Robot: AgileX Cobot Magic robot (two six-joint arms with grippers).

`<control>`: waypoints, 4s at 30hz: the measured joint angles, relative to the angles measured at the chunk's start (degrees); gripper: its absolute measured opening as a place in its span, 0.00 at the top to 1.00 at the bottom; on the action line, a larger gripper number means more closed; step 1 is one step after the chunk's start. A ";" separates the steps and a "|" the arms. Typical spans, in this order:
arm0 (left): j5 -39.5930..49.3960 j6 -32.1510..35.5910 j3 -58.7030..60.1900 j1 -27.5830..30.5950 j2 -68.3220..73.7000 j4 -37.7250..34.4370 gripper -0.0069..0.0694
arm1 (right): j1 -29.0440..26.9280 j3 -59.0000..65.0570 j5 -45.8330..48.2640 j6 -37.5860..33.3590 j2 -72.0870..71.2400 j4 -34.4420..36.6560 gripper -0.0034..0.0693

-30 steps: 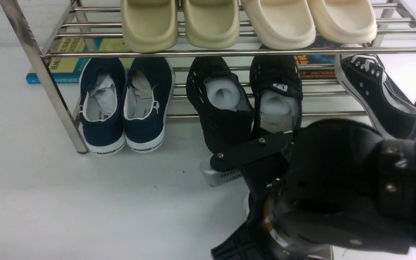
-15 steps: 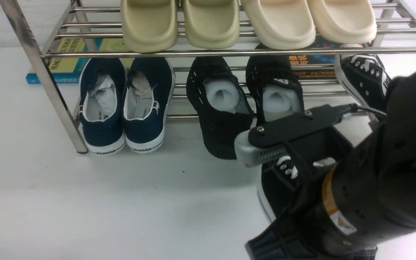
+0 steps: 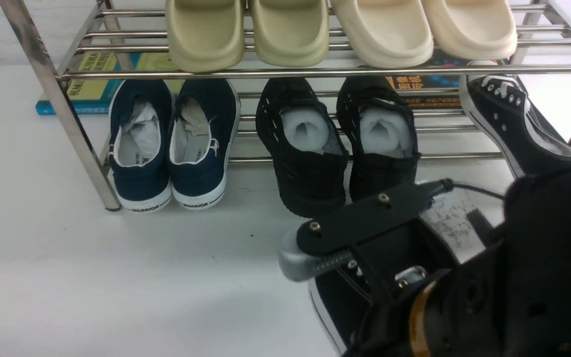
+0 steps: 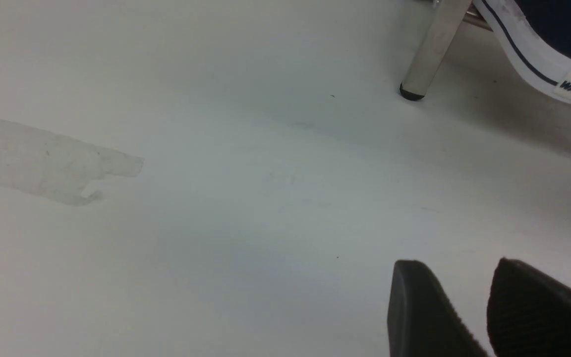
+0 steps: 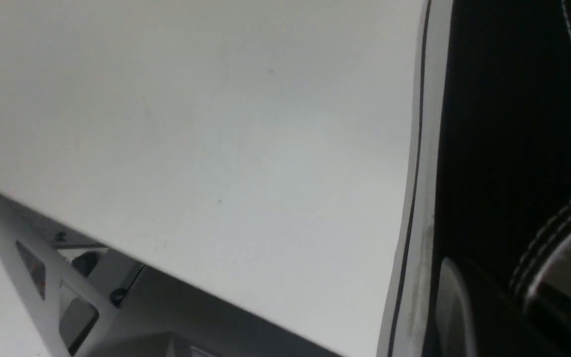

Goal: Take the shoes off the shelf with your hand on the white table.

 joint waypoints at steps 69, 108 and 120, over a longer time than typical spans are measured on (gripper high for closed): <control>0.00 0.00 0.00 0.00 0.00 0.00 0.59 | -9.93 -11.88 2.90 -15.82 1.02 -8.70 0.34; 0.00 0.00 0.00 0.00 0.00 0.00 0.59 | -59.62 0.40 -14.31 -44.51 2.03 0.37 0.43; 0.00 0.00 0.00 0.00 0.00 0.00 0.59 | -59.62 0.43 -23.53 -44.64 10.99 -5.86 0.36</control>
